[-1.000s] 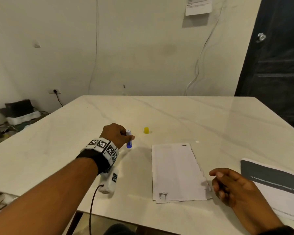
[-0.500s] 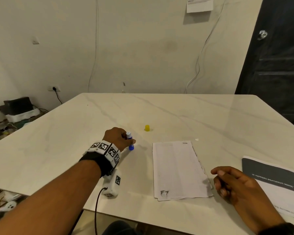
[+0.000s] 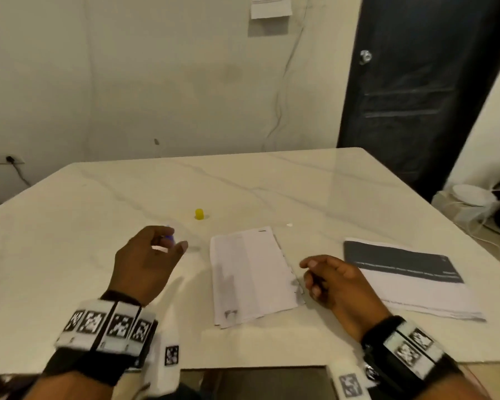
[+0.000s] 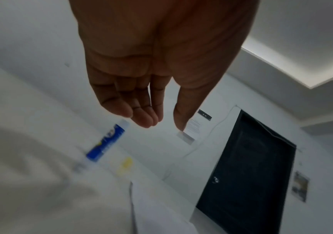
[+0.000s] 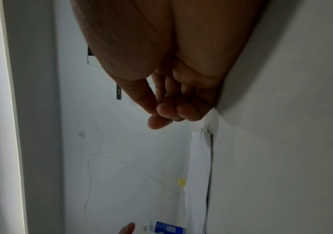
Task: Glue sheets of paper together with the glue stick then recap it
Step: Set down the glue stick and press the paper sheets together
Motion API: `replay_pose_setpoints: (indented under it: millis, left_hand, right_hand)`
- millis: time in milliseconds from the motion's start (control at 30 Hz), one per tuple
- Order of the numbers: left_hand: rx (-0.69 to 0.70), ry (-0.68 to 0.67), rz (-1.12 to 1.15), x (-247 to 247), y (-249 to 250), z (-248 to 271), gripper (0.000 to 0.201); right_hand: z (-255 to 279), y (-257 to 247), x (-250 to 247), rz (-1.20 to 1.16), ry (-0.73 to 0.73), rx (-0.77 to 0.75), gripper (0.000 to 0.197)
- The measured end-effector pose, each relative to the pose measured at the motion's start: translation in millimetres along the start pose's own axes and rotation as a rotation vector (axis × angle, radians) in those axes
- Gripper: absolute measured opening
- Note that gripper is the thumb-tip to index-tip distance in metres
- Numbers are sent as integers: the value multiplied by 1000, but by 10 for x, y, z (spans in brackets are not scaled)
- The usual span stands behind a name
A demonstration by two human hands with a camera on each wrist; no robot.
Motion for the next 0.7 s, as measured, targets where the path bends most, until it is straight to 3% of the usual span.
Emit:
replay_pose_setpoints:
  millis: [133, 267, 367, 467, 567, 700]
  left_hand:
    - [50, -196, 147, 421, 277, 358, 25]
    - [53, -311, 189, 649, 382, 487, 28]
    - [66, -343, 193, 687, 466, 544, 30]
    - [77, -375, 203, 721, 545, 613, 29]
    - [80, -391, 211, 747, 571, 663, 28]
    - [74, -405, 209, 736, 572, 683, 28]
  right_hand:
    - [24, -242, -139, 151, 75, -66, 17]
    - [10, -634, -567, 581, 176, -216, 12]
    - [-145, -834, -1044, 1075, 209, -104, 26]
    - [-298, -898, -1369, 1420, 121, 64, 50]
    - [-401, -859, -1429, 1569, 37, 123, 68]
    - [-495, -868, -1381, 1618, 38, 165, 72]
Point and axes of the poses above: each hand's wrist, its own z-axis away from the middle knuckle, its own x-axis out of the palm, y = z × x, the point moved 3 cm from there along -z, towards the middle knuckle, and after that the axes turned 2 degrees about -z, right-handed, at the moved point
